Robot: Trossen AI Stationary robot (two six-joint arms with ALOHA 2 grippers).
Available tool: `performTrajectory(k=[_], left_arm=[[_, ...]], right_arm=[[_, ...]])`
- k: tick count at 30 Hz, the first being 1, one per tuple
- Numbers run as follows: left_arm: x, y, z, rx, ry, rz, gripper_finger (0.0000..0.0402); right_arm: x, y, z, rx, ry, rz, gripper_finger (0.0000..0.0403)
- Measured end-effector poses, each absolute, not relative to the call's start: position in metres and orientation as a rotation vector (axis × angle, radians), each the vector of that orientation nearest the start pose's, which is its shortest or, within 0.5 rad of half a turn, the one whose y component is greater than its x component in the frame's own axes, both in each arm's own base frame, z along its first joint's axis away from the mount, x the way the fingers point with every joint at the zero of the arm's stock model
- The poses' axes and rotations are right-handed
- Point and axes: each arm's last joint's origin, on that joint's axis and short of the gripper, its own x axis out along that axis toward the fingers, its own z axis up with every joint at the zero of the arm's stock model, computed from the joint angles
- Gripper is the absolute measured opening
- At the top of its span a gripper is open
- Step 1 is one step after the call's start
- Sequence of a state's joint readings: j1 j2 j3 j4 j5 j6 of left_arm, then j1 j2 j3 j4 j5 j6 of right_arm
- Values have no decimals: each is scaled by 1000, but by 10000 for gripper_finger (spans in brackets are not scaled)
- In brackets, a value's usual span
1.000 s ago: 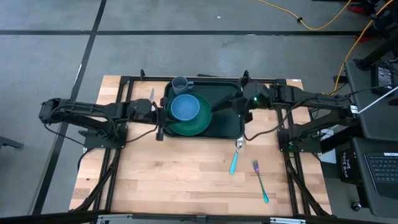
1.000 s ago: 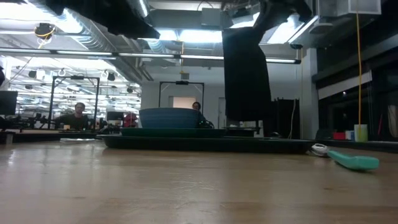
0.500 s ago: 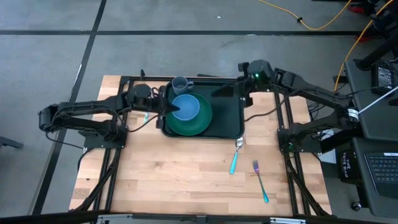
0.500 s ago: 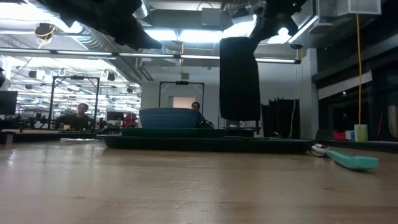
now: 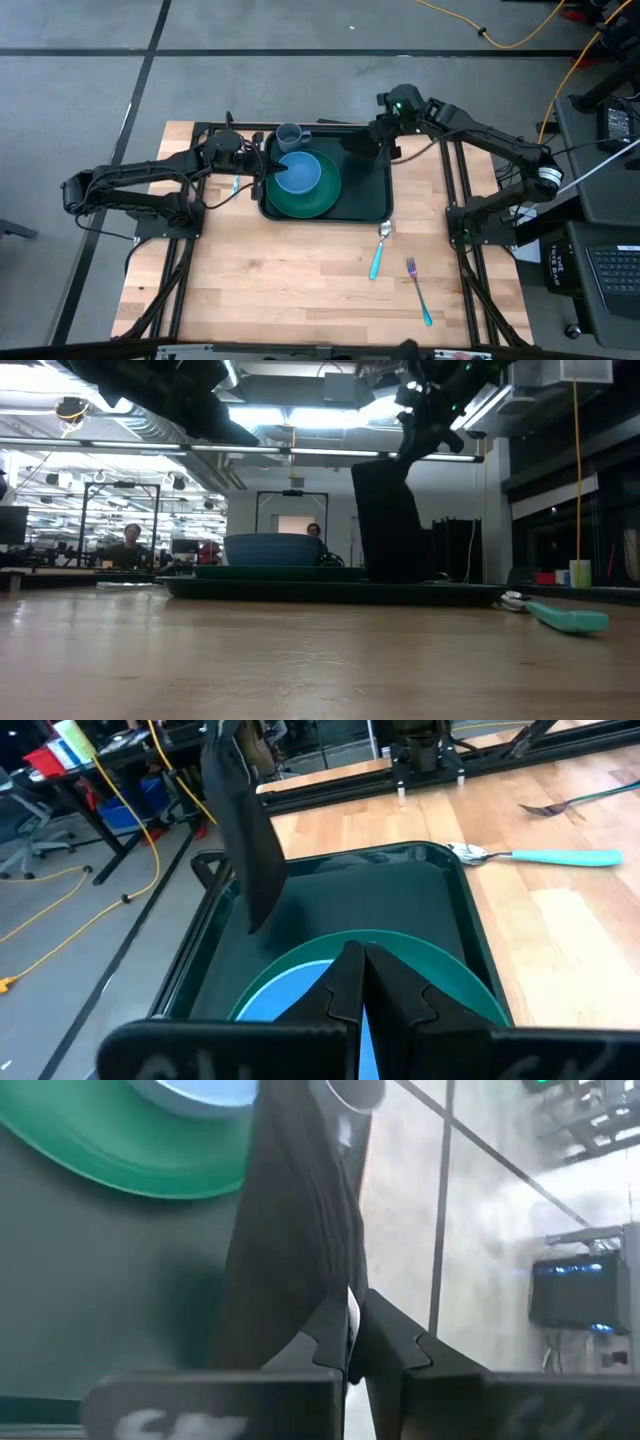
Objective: Set up tray
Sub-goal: Put the black table napkin to the right of the green plate on the black tray
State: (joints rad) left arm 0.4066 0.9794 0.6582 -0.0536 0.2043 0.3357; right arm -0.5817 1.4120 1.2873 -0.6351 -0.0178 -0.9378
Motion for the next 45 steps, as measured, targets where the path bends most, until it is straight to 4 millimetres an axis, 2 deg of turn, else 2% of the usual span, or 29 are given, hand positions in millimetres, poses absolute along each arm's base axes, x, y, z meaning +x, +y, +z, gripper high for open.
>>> performTrajectory(k=[8, 13, 22, 31, 36, 45], left_arm=[[198, 82, 267, 211, 384, 154, 3], [198, 82, 267, 210, 384, 155, 3], [198, 82, 267, 210, 384, 155, 3], [198, 82, 267, 233, 386, 150, 3], [198, 82, 267, 233, 386, 150, 3], [198, 82, 267, 235, 386, 150, 3]], right_arm=[[251, -193, 311, -649, 947, -174, 17], [253, -200, 300, -609, 956, -106, 17], [257, -202, 263, -459, 1122, 12, 17], [278, -201, 226, -409, 1212, 117, 17], [281, -195, 214, -378, 1264, 170, 17], [284, -181, 211, -307, 1314, 195, 17]])
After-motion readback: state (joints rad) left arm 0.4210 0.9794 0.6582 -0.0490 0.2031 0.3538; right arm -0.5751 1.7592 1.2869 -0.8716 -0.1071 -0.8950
